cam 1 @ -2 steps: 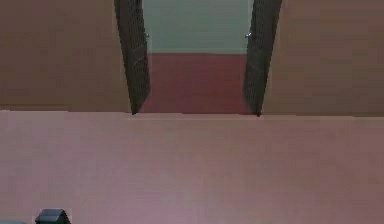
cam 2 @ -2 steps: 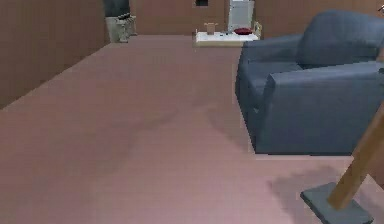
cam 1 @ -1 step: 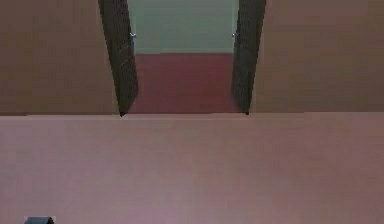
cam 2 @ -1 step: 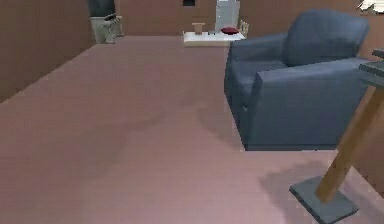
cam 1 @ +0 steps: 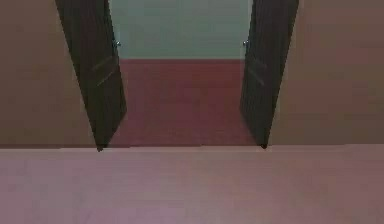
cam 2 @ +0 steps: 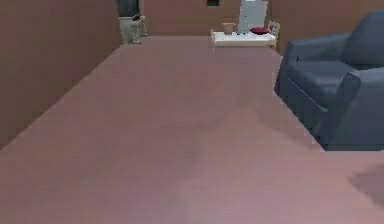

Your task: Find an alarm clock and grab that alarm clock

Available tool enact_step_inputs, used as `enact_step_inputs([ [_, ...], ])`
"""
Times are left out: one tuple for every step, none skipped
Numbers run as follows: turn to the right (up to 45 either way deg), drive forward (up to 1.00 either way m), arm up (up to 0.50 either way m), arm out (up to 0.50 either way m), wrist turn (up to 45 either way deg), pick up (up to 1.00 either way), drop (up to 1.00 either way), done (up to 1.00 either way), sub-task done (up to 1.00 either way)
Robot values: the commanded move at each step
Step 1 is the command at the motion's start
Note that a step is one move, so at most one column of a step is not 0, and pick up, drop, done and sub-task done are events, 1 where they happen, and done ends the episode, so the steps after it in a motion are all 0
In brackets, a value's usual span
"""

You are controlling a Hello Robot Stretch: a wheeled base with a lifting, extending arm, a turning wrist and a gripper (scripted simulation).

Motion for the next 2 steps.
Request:
enact_step_inputs([
  [-39.0, 0.0, 0.0, 0.0, 0.0, 0.0, 0.0, 0.0, 0.0],
  [0.0, 0.45, 0.0, 0.0, 0.0, 0.0, 0.0, 0.0, 0.0],
])
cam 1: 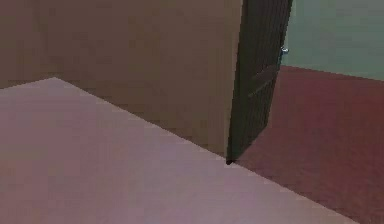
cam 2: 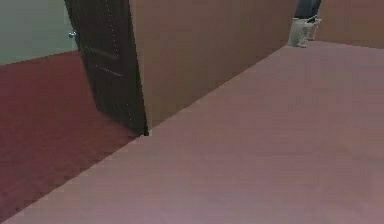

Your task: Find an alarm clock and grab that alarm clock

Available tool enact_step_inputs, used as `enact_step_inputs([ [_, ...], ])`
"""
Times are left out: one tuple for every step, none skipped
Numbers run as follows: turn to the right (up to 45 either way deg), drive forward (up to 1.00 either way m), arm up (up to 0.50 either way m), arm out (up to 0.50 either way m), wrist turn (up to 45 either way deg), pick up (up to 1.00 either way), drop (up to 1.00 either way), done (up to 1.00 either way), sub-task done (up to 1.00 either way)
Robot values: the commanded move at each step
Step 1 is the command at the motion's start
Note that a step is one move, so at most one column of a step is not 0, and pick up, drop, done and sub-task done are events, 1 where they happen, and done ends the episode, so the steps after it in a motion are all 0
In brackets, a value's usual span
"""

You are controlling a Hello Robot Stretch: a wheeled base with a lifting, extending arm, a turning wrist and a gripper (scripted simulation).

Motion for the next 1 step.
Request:
enact_step_inputs([
  [-45.0, 0.0, 0.0, 0.0, 0.0, 0.0, 0.0, 0.0, 0.0],
])
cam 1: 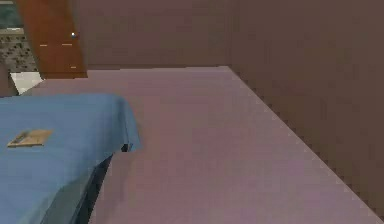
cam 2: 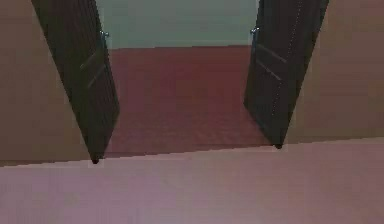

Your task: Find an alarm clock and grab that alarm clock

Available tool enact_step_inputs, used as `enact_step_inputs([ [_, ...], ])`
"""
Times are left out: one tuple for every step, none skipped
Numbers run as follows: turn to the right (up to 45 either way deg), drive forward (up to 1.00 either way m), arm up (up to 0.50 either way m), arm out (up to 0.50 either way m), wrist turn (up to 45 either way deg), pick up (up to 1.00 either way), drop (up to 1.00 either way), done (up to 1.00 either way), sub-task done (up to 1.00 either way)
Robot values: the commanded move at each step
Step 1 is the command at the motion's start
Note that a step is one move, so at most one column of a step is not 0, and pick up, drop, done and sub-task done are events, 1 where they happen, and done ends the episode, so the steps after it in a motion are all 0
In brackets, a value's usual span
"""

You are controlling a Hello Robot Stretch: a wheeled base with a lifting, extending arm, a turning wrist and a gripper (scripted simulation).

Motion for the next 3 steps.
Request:
enact_step_inputs([
  [0.0, 1.0, 0.0, 0.0, 0.0, 0.0, 0.0, 0.0, 0.0],
  [-3.0, 0.0, 0.0, 0.0, 0.0, 0.0, 0.0, 0.0, 0.0],
  [0.0, 1.0, 0.0, 0.0, 0.0, 0.0, 0.0, 0.0, 0.0],
])
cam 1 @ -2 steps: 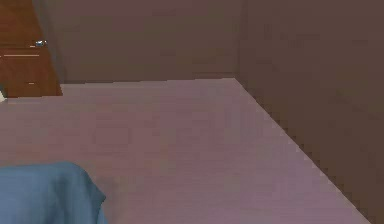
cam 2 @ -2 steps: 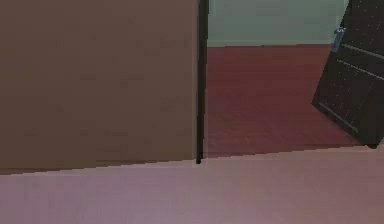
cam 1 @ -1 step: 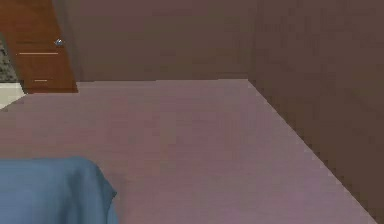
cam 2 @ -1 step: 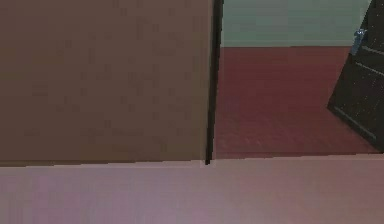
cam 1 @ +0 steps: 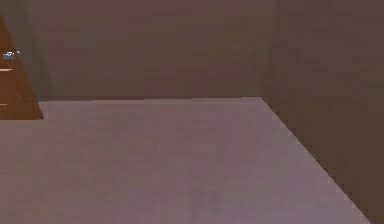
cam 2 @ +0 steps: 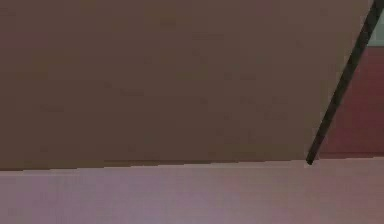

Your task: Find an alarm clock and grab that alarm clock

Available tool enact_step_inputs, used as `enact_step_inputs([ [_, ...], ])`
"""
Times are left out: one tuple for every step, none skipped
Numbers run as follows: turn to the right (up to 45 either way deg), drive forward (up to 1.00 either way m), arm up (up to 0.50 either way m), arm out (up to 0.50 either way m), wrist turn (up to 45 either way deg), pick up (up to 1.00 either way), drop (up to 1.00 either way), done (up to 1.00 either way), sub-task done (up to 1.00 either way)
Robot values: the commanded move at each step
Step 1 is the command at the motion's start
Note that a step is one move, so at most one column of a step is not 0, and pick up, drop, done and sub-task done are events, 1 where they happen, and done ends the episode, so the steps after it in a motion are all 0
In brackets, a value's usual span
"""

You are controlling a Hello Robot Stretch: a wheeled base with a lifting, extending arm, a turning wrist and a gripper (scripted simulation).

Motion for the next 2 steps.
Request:
enact_step_inputs([
  [0.0, 0.5, 0.0, 0.0, 0.0, 0.0, 0.0, 0.0, 0.0],
  [-42.0, 0.0, 0.0, 0.0, 0.0, 0.0, 0.0, 0.0, 0.0],
])
